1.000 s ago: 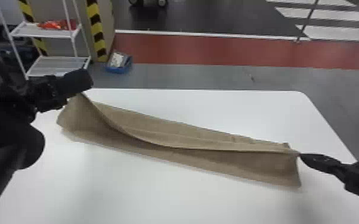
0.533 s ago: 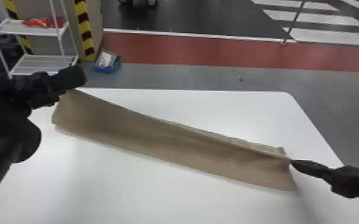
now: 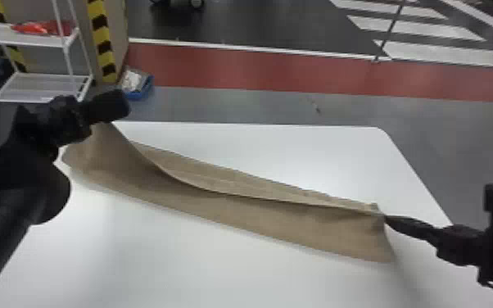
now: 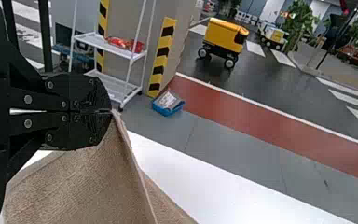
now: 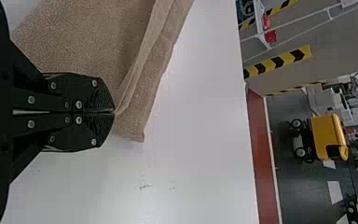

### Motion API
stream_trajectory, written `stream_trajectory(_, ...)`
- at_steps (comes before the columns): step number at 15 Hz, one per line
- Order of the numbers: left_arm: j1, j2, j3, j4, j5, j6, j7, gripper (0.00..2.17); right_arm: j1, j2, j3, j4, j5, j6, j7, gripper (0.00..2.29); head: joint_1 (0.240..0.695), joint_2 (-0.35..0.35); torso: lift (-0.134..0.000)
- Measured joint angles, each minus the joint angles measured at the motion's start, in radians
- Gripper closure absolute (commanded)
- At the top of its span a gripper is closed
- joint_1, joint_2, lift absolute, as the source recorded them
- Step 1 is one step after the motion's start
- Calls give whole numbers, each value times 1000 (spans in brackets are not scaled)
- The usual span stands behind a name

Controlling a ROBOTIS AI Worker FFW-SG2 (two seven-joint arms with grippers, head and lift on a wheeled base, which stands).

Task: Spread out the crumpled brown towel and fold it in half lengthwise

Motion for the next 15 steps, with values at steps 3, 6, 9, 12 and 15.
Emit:
stream_trajectory(3, -3, -15, -6, 12, 4, 12, 17, 1878, -7, 0, -19, 6, -42, 23, -1, 1315, 695, -194, -123)
stream_trajectory(6, -29, -22, -23, 49, 5, 110, 22, 1878, -29, 0, -38, 49, -55, 48, -12, 1315, 695, -185, -123)
stream_trajectory(9, -51, -24, -33, 87, 9, 183, 31, 1878, -40, 0, -46, 87, -56, 55, -29, 1315, 695, -175, -123)
stream_trajectory(12, -53, -24, -38, 94, 13, 187, 39, 1878, -41, 0, -45, 97, -56, 54, -29, 1315, 695, -172, -123)
stream_trajectory(15, -52, -32, -49, 94, 15, 187, 43, 1878, -41, 0, -49, 97, -58, 63, -31, 1315, 695, -182, -123)
